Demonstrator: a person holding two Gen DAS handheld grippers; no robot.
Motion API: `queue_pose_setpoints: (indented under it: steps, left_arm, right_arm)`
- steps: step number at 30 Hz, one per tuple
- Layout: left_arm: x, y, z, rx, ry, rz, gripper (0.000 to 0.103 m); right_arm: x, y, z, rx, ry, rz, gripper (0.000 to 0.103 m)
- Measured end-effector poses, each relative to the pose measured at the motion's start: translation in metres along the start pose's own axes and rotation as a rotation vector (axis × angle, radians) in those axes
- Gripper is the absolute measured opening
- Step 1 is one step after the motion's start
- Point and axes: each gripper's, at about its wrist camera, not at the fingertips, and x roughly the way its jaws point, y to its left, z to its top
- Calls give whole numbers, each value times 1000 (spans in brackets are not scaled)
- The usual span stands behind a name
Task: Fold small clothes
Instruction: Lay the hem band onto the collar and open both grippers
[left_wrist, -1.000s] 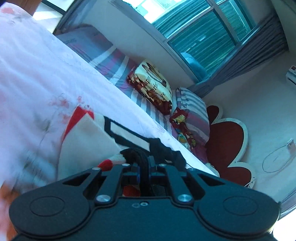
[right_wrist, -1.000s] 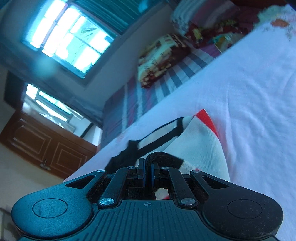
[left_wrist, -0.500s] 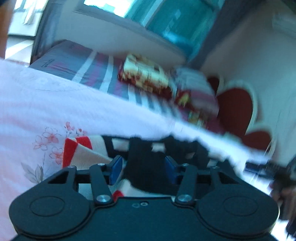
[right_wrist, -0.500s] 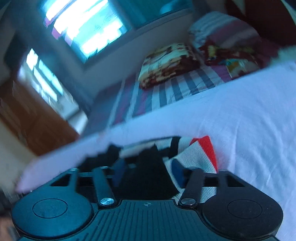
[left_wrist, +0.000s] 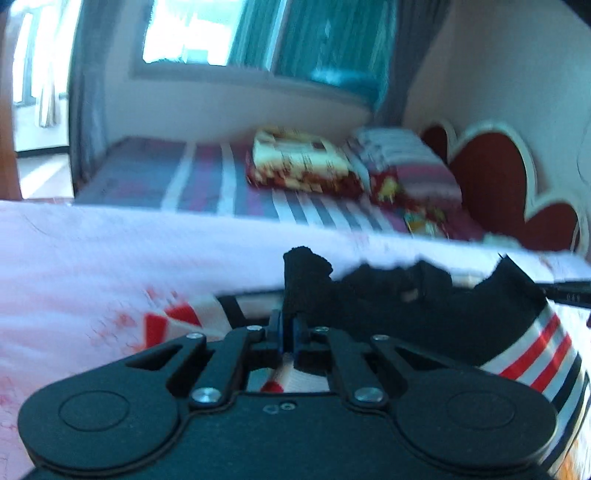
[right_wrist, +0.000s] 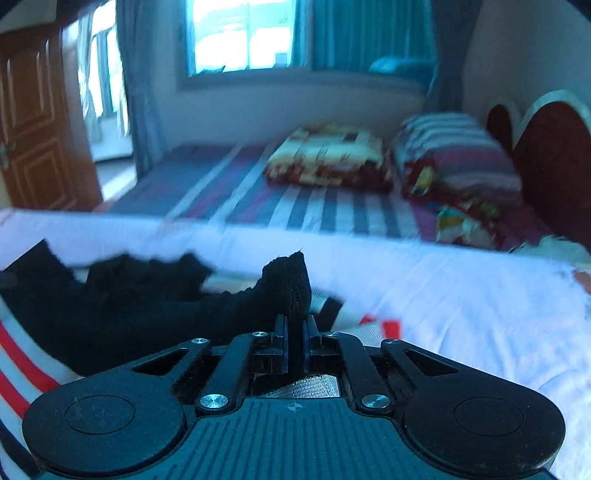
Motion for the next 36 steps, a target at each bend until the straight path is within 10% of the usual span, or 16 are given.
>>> queue_pose_setpoints:
  steps: [19,22,26,36]
  left_arm:
    - [18,17,-16,-142,45,81,5]
    - [21,18,-12,-137,50,98,14]
    - [1,14,-9,-138,-17,147,56]
    - [51,-102,-10,117,126,-20,62]
  right_arm:
    - [40,-19,-4,66,78,-44,7]
    - [36,-21,-3,86,86,-42,8]
    - [11,-18,11,87,29,-56,36]
    - [16,100,1,-197,115,151,35]
